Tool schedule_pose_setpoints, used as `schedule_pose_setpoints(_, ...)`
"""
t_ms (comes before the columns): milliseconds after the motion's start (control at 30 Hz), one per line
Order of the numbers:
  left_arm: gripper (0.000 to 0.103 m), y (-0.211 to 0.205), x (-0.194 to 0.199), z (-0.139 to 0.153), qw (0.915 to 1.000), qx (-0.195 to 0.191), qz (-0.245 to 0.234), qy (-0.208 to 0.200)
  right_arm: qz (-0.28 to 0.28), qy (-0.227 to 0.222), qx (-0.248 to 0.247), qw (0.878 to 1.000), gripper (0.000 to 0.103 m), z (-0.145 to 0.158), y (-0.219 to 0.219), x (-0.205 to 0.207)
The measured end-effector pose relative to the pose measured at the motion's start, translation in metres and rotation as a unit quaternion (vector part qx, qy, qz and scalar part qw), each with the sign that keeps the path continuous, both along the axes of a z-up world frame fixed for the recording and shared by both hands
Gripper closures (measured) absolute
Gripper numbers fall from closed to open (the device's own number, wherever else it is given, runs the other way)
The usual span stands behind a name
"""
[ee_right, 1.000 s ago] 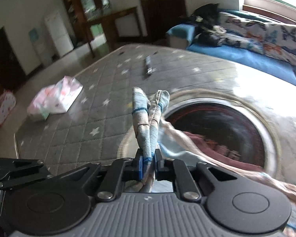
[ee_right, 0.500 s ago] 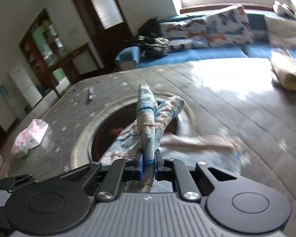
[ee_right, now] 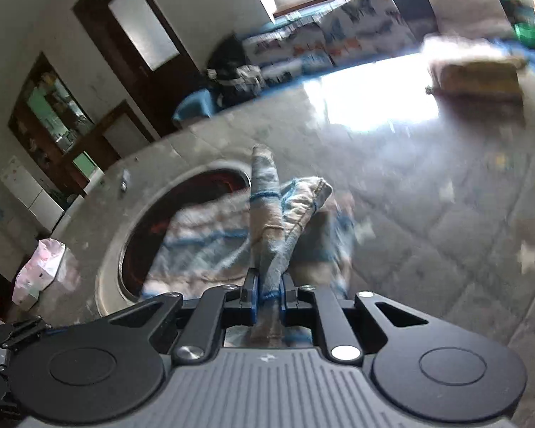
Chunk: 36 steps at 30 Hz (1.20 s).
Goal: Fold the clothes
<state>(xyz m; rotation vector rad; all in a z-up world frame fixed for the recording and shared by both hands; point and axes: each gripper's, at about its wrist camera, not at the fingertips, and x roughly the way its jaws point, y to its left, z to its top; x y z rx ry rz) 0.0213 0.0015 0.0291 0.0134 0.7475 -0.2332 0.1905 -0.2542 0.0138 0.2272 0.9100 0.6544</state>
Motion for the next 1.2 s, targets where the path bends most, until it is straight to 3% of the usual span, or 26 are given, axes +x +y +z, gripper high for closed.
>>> schedule_pose_setpoints(167,0.033,-0.013,0.003,-0.008,0.9992,0.033,-0.022,0.004,-0.01,0.009,0.01,1.0,0.085,-0.009,-0.012,0.0)
schedule_pose_setpoints(500,0.038,-0.016,0.009,-0.019,0.9964,0.077,-0.036,-0.001,-0.035,-0.006,-0.019,0.999,0.085,-0.005,-0.024,-0.011)
schedule_pose_setpoints(633,0.042,-0.011,0.008,-0.018,0.9959,0.082,-0.039,-0.002,-0.037,-0.043,-0.035,0.998,0.085,0.012,-0.027,-0.024)
schedule_pose_setpoints(733,0.047,-0.012,0.007,-0.017,0.996,0.08,-0.041,-0.001,-0.002,-0.065,-0.03,0.997,0.085,0.024,-0.022,-0.04)
schedule_pose_setpoints(867,0.053,-0.01,0.006,-0.019,0.9962,0.079,-0.037,0.003,0.047,-0.066,-0.04,0.996,0.085,0.019,-0.008,-0.06)
schedule_pose_setpoints(967,0.056,-0.004,0.004,-0.02,0.9966,0.078,-0.027,0.009,0.044,-0.049,-0.067,0.996,0.084,0.0,-0.011,-0.068)
schedule_pose_setpoints(1067,0.056,0.0,0.002,-0.018,0.9969,0.074,-0.025,0.012,0.026,-0.033,-0.056,0.998,0.073,-0.012,-0.024,-0.071)
schedule_pose_setpoints(1200,0.056,-0.002,0.0,-0.002,0.9967,0.076,-0.028,-0.009,0.024,-0.07,-0.067,0.995,0.073,0.005,-0.024,-0.079)
